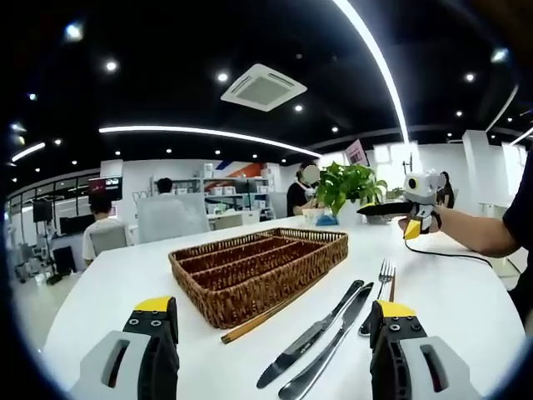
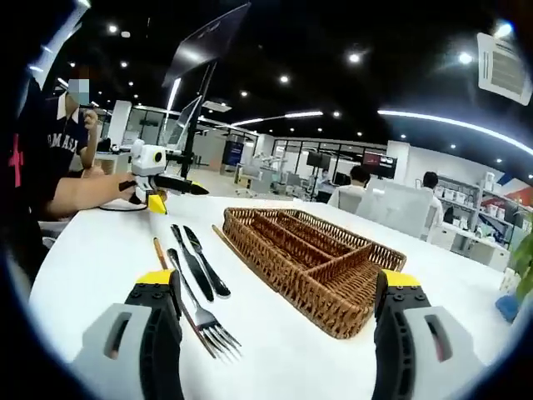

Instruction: Arrange the knives, forks, and spoons in their matching storage slots by inserting each utensil handle-first until every utensil is classified and aligned in the correct compartment

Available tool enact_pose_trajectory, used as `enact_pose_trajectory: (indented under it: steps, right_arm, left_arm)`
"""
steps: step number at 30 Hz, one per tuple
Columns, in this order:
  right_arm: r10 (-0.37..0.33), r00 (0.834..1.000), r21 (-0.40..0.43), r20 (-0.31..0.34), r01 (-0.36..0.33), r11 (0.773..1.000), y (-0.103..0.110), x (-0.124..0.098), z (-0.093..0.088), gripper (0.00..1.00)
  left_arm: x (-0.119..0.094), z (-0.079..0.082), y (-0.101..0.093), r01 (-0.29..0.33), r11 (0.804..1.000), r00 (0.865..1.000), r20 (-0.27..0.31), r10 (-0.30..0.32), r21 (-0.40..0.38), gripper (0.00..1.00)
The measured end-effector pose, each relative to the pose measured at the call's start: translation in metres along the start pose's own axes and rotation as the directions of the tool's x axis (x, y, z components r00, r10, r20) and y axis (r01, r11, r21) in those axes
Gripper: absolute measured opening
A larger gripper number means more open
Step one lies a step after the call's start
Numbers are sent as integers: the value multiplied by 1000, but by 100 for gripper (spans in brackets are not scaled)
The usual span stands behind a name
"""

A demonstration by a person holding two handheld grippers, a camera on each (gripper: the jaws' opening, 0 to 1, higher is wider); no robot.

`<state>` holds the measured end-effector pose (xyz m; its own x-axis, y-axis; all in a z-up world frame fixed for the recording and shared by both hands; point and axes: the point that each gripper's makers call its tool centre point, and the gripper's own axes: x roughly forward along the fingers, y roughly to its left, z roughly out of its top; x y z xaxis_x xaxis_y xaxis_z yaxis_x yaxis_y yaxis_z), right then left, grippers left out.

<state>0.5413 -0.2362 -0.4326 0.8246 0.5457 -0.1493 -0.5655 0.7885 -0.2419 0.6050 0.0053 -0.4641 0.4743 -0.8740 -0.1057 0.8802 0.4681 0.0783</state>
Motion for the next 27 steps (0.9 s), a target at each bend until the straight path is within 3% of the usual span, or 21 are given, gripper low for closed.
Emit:
enact_pose_trajectory:
  steps: [5, 9, 14, 18, 21, 22, 27]
  right_arm:
    - [24, 1000, -13, 3, -24, 1000, 3, 4, 12, 100]
    - [104, 994, -14, -19, -104, 994, 6, 12, 20, 100]
    - [132, 991, -19, 32, -132, 991, 6, 18, 31, 100]
    - [102, 993, 2, 60, -103, 995, 0, 19, 15, 100]
    - [101, 995, -30, 24, -100, 995, 6, 19, 0, 98]
    - [113, 992, -49, 47, -111, 993, 10, 18, 2, 98]
    - [142, 990, -31, 0, -142, 989, 15, 23, -8, 100]
  left_arm:
    - [0, -1, 0, 5, 1000, 1000, -3, -5, -4, 100]
    - [2, -5, -3, 20, 1000, 1000, -21, -20, 4, 100]
    - [1, -1, -2, 18, 1000, 1000, -1, -18, 25, 100]
    - [0, 2, 0, 8, 1000, 1000, 18, -8, 22, 100]
    - [2, -1, 0, 10, 1000, 1000, 3, -10, 28, 100]
    - [3, -1, -1, 12, 999, 1000, 3, -12, 32, 100]
    - [4, 0, -5, 25, 999, 1000, 4, -26, 46, 100]
